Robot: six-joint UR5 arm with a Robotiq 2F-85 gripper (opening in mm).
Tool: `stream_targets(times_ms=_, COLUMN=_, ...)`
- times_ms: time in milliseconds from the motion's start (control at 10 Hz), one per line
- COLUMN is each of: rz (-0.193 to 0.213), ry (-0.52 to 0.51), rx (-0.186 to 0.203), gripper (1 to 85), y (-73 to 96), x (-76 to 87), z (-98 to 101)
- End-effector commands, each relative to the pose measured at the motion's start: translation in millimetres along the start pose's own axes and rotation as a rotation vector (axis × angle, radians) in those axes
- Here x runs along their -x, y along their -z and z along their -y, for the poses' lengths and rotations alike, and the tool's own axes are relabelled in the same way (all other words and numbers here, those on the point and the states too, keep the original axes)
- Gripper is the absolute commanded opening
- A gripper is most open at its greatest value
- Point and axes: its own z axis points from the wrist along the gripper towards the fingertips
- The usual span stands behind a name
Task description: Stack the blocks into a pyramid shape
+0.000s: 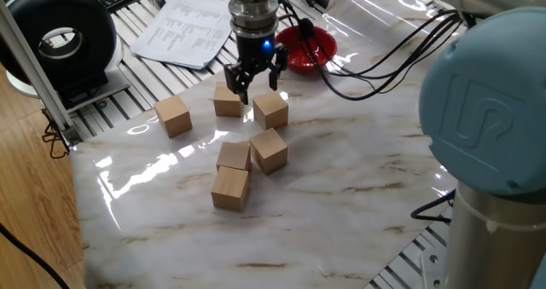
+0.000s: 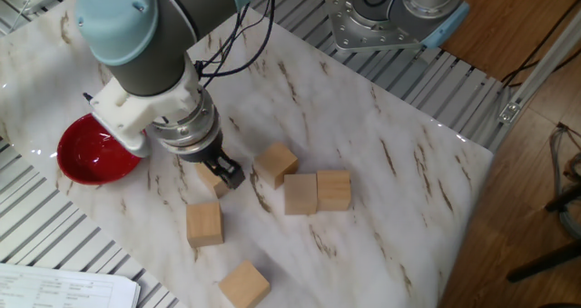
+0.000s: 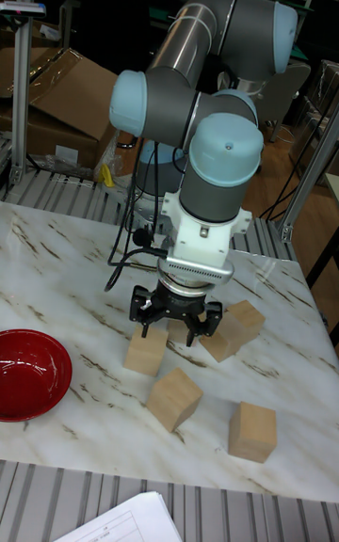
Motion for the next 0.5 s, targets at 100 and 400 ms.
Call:
stream_targets(times_ms=100, rz=-0.024, ry=-0.098, rx=-0.022, gripper=66.0, y=2.7, x=2.7, z=14.6)
stream_targets(times_ms=400, rz=-0.075, ry=-0.092, rx=-0.086, gripper=66.0, y=5.3, x=-10.4, z=34.1)
